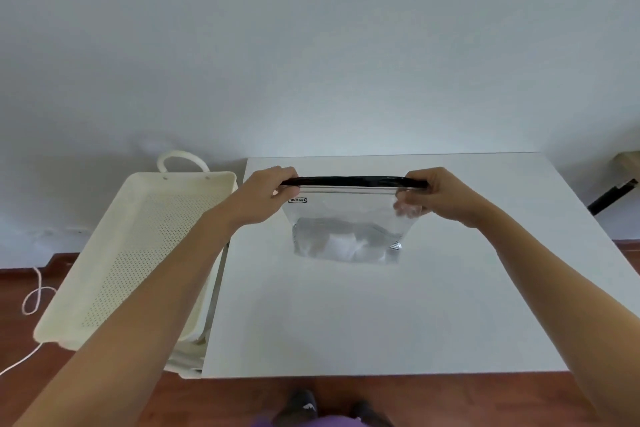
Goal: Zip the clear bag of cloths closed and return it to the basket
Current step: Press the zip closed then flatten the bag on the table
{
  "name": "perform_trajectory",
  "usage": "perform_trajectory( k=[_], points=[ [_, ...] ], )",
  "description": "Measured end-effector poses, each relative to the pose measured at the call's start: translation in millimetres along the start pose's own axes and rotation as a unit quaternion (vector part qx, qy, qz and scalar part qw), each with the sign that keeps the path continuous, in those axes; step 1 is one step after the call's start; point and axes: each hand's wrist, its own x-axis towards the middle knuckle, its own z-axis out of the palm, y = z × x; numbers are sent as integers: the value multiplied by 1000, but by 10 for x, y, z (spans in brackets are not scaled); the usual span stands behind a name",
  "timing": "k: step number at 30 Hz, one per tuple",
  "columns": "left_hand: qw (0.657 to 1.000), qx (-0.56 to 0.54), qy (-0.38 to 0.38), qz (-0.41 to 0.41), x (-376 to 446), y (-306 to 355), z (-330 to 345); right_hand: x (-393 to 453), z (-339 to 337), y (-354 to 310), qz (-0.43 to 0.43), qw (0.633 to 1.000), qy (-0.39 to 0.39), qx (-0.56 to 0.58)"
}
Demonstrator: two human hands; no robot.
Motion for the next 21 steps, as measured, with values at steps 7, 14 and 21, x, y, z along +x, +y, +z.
perform_trajectory(
  k=[7,14,21],
  points=[
    [962,-241,-21,-129,-72,-288,263,128,224,372,98,987,-17,125],
    [942,-229,-70,-234,-25,-672,904,319,630,1047,215,968,46,119],
    [932,-247,-16,-265,68,-916,1348,475,901,1401,235,956,149,93]
  ],
)
